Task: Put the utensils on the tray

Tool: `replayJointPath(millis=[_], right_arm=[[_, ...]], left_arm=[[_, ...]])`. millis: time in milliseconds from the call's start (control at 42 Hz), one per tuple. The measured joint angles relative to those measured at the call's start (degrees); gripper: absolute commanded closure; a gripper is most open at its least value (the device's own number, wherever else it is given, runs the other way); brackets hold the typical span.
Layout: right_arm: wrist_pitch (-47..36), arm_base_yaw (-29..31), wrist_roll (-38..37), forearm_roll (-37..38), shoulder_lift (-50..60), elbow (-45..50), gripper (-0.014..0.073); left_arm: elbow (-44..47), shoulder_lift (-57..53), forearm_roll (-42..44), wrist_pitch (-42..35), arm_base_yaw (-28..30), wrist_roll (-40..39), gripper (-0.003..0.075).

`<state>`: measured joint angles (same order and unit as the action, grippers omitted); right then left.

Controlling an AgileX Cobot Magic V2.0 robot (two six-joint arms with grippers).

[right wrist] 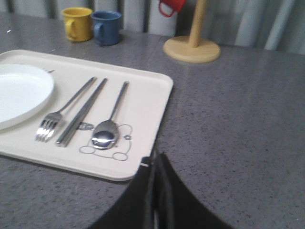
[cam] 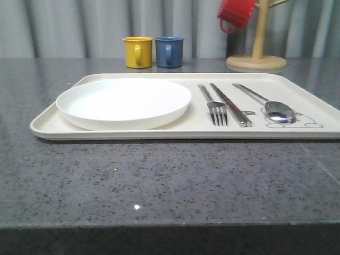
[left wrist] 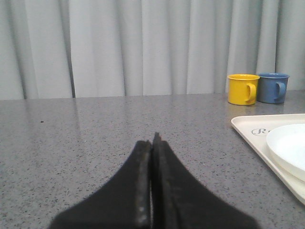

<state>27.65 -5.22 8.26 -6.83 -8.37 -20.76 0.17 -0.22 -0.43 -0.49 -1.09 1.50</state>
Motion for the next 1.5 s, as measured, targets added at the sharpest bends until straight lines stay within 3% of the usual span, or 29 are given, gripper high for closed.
replayJointPath(millis=[214, 405, 1048, 1500], right_arm=[[-16.09, 4.15, 0.0, 0.0, 8.6, 17.92, 0.0661], [-23.35, 4.95, 0.0, 0.0, 8.85, 22.27, 0.0661], [-24.85, 3.93, -0.04, -0.41, 8.95, 22.3, 0.0661], [-27.65, 3.93, -6.47, 2.43, 8.95, 22.3, 0.0661]], left_arm=[[0.0, 0.0, 0.0, 0.0, 0.0, 0.0, 0.0741], [0.0, 0.0, 0.0, 0.0, 0.0, 0.0, 0.0741], [0.0, 0.0, 0.0, 0.0, 0.0, 0.0, 0.0741], [0.0, 0.0, 0.0, 0.0, 0.0, 0.0, 0.0741]])
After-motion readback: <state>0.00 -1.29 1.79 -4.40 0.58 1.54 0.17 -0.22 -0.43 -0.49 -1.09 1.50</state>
